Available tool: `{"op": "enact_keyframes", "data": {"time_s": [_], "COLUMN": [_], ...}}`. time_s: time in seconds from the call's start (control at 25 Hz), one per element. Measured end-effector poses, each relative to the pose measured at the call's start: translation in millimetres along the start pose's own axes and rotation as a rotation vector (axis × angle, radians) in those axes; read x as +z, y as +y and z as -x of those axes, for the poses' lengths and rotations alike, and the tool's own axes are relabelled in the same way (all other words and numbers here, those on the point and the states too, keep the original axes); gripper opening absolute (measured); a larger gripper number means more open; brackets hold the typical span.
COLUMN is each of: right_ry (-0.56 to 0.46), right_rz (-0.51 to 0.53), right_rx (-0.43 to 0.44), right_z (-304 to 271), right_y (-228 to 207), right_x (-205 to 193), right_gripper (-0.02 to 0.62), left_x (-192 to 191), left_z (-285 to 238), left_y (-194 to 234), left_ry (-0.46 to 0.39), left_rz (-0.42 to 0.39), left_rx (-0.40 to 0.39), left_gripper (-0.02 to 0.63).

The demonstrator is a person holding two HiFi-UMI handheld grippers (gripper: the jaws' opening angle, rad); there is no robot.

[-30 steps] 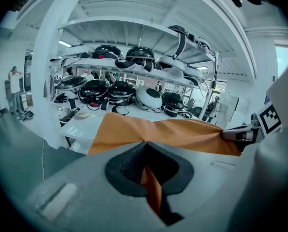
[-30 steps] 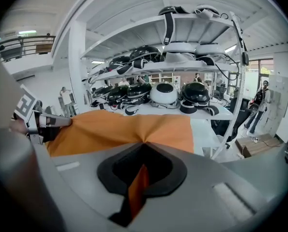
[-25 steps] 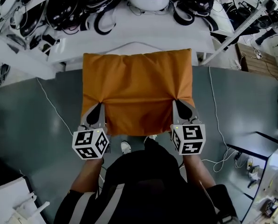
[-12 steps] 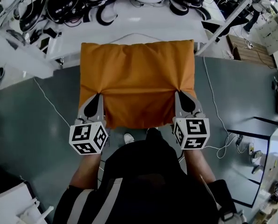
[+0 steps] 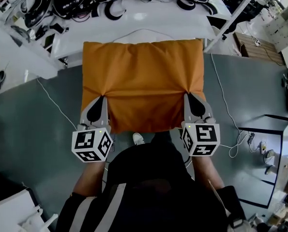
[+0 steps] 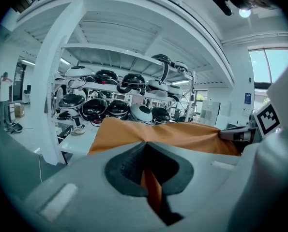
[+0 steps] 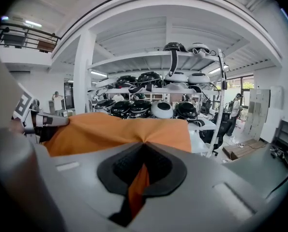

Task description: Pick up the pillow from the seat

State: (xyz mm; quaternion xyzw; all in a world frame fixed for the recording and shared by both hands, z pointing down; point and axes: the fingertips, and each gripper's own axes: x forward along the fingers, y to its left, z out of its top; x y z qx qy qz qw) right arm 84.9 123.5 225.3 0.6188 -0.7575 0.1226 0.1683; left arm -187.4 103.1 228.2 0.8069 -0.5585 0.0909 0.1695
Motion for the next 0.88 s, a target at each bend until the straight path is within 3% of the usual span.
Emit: {"op": "enact_keyframes", "data": {"time_s": [0.88], "right_ry": [0.022], "right_rz": [0.006], "right_rx": [0.0], "right_z": [19], "right_y": [16], "right_x": [-21], "right_gripper": [0.006], "left_x": [-23], "left_z": [25], "left_y": [3], "left_ry": [0.019], "left_rz": [0.004], "left_rx": [0.005], "left_gripper": [0.005]}}
